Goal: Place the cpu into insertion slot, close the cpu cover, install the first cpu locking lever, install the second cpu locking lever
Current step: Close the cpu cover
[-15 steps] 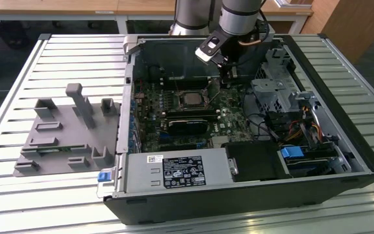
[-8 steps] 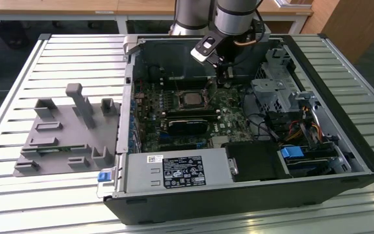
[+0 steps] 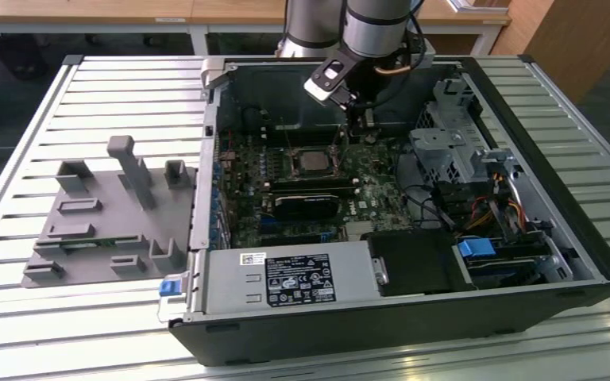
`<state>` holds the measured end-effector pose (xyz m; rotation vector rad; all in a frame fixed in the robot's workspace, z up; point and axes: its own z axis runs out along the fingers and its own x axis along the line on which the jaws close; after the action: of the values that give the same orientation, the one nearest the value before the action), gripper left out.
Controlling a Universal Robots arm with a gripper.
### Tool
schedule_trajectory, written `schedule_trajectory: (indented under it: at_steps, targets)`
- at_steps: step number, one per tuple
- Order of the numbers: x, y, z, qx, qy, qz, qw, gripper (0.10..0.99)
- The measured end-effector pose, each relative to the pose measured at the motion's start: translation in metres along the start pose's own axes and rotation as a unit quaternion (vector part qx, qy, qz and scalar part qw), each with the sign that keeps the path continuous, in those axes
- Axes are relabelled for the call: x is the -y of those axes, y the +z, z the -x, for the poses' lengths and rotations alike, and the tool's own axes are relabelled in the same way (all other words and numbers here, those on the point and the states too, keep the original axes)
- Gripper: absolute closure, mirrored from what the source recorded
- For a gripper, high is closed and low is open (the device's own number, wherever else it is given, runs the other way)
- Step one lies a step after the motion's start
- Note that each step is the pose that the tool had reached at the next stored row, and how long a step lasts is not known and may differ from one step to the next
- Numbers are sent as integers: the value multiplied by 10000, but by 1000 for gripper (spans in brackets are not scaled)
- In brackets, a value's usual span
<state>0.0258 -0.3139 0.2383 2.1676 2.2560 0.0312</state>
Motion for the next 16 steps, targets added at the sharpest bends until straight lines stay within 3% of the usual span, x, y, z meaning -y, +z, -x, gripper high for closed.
schedule_trajectory:
  at_steps: [16]
  targets:
    - [29, 0, -1, 0, 0, 0, 10000, 980]
